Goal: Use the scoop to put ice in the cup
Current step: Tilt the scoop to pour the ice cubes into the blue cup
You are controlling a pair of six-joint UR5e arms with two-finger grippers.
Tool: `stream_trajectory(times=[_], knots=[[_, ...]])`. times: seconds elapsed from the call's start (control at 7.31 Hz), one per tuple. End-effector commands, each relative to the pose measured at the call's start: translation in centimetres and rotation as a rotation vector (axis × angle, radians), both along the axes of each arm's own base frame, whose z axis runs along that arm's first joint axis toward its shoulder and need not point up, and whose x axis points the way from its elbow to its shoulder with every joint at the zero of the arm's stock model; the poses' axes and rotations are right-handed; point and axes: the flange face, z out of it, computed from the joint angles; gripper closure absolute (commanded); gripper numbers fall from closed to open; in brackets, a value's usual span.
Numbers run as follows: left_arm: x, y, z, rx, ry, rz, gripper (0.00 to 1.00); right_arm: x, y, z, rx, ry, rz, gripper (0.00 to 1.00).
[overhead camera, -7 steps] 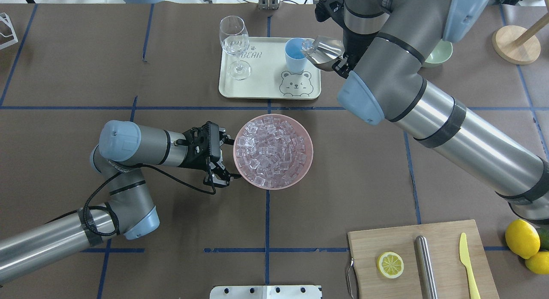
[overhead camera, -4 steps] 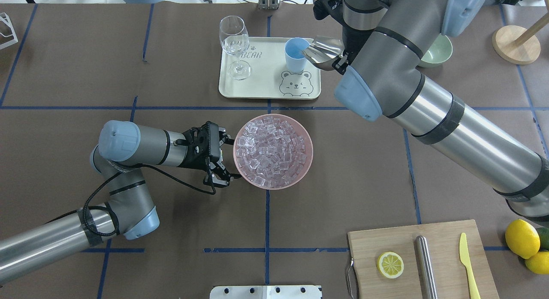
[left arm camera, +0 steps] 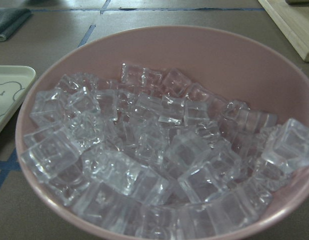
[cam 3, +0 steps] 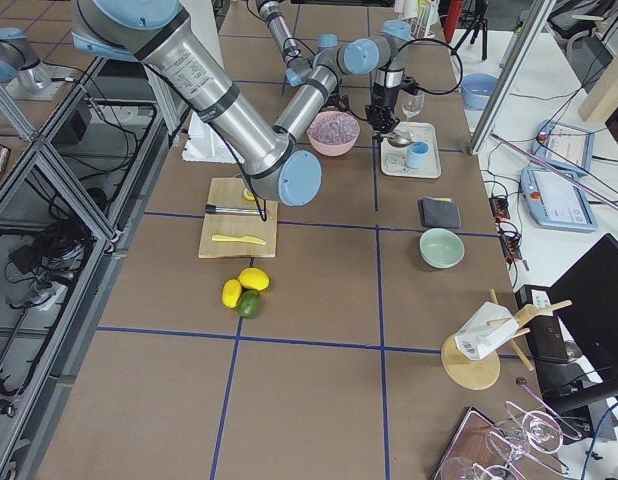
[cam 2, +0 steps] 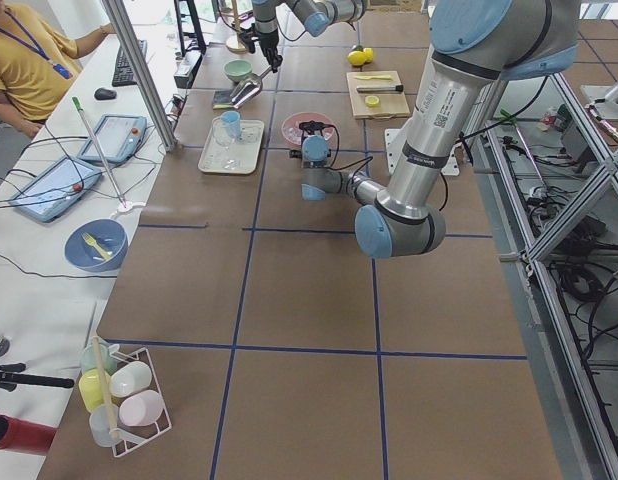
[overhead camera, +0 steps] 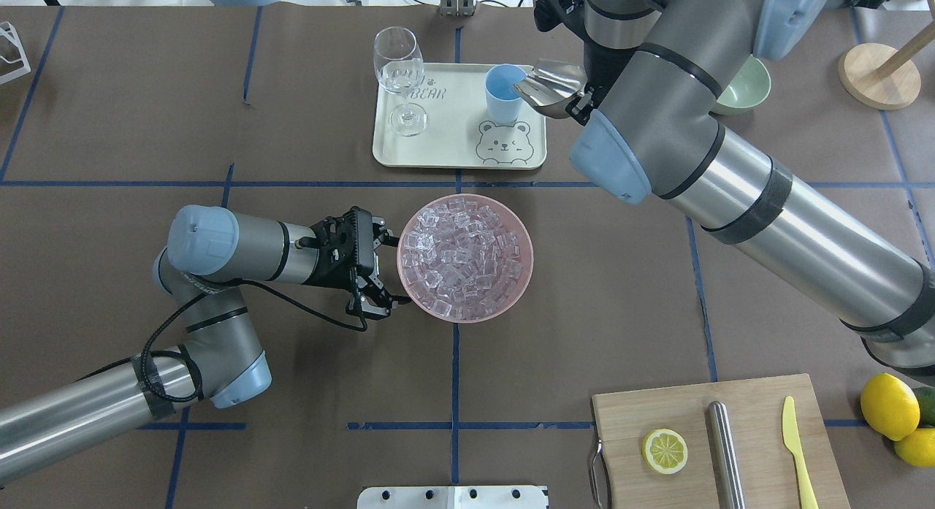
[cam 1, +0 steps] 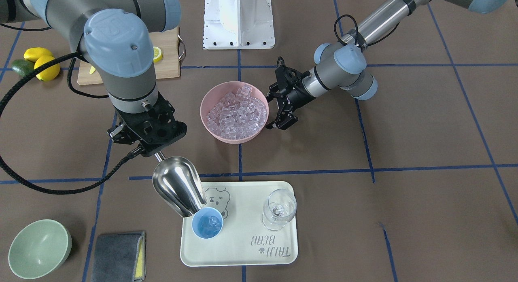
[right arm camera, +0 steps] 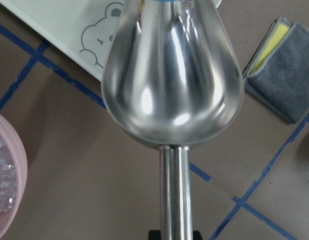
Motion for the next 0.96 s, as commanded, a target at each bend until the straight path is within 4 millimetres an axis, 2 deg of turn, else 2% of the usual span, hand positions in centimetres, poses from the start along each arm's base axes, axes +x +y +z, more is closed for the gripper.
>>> stream_trajectory(times=[0.0, 0.41, 0.55, 0.82], knots=[[0.0, 0.0, 0.1, 0.001, -0.002, 0.002, 0.0, 0.1, 0.1, -0.2, -0.001, -0.008, -0.002, 1.0], [-0.2, 0.1, 0.7, 0.001, -0.007, 0.003, 0.0, 0.5, 0.0, -0.3, -0.003, -0.013, 0.002, 1.0], [-0.2, 0.1, 0.7, 0.001, -0.007, 0.003, 0.0, 2.1, -0.1, -0.4, -0.053, -0.029, 0.01, 1.0], [-0.2, 0.2, 0.6, 0.001, -0.003, 0.002, 0.0, 7.4, 3.3, -2.3, -0.133, -0.021, 0.07, 1.0]])
